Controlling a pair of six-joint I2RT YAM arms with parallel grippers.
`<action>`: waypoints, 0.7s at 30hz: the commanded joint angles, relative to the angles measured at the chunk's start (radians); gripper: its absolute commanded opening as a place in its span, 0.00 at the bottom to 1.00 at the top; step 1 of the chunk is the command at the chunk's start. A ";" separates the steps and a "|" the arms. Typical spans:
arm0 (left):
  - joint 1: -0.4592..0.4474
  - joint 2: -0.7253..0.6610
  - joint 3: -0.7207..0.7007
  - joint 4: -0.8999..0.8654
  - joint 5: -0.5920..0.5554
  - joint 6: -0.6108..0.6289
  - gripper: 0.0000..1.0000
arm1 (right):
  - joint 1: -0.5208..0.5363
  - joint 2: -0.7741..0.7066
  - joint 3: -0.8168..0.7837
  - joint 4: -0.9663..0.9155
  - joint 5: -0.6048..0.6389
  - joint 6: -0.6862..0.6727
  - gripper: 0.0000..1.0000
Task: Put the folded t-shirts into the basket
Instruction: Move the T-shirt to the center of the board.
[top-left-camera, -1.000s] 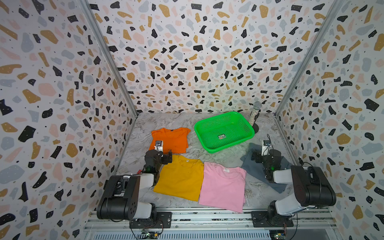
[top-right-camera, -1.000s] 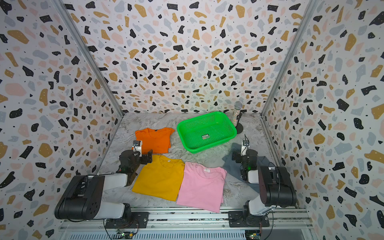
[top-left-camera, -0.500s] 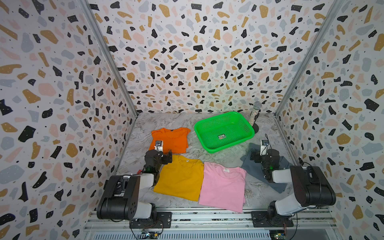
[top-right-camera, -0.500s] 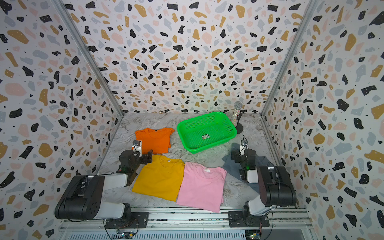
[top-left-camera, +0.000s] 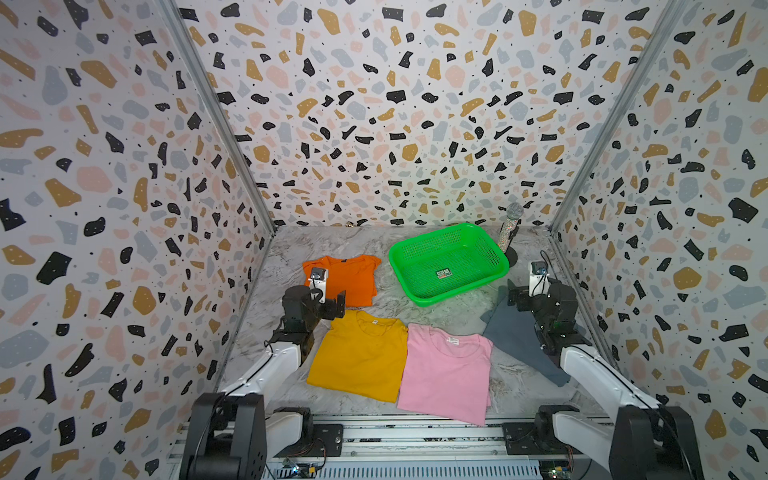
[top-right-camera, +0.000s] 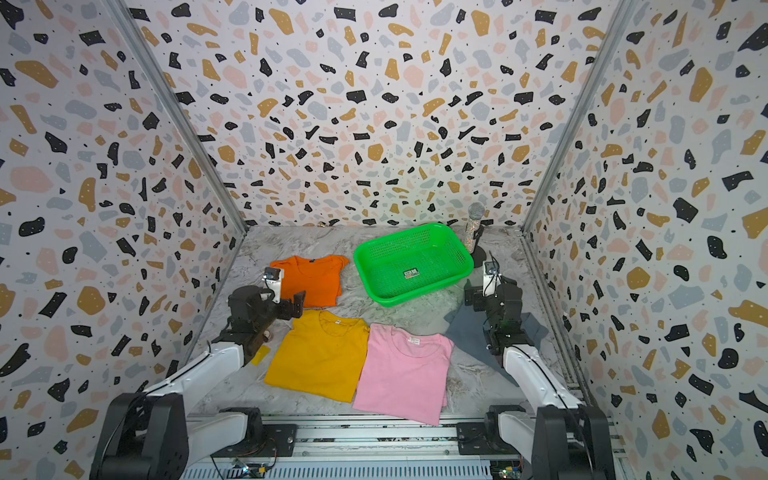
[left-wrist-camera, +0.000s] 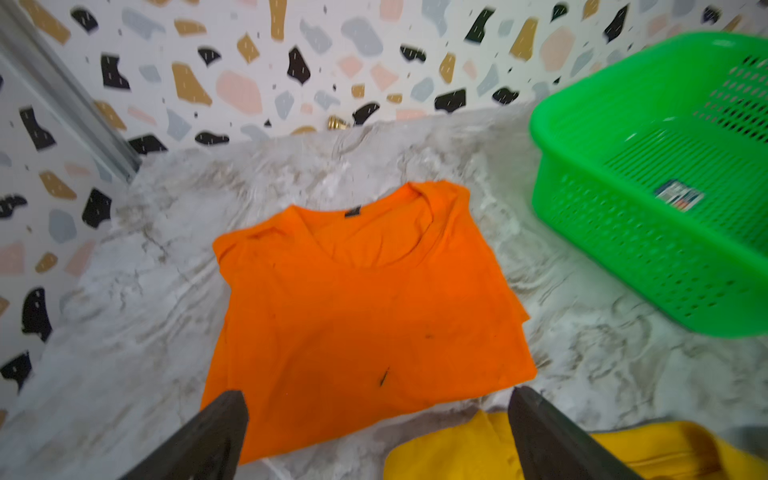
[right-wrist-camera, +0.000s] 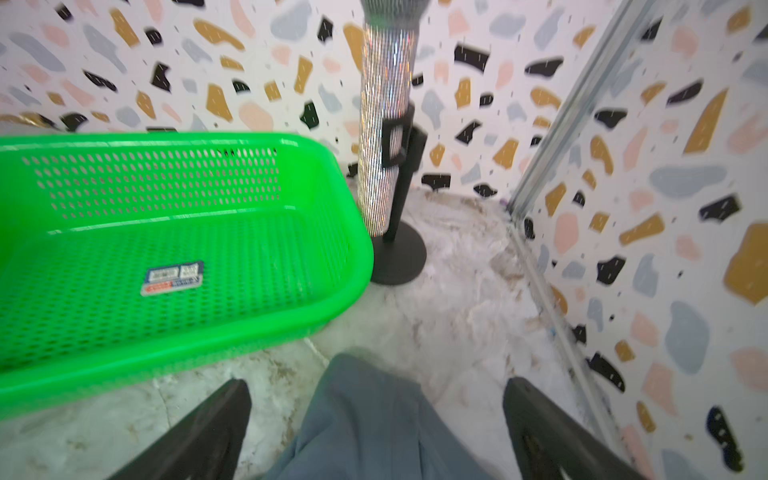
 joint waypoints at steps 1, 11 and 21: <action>-0.005 -0.050 0.121 -0.410 0.179 0.096 1.00 | 0.000 -0.048 0.102 -0.369 -0.137 -0.042 1.00; -0.240 0.116 0.308 -0.957 0.216 0.609 0.90 | 0.007 0.080 0.289 -1.056 -0.512 -0.498 1.00; -0.326 0.373 0.299 -0.924 -0.162 0.816 0.82 | 0.088 0.281 0.330 -1.203 -0.418 -0.539 0.90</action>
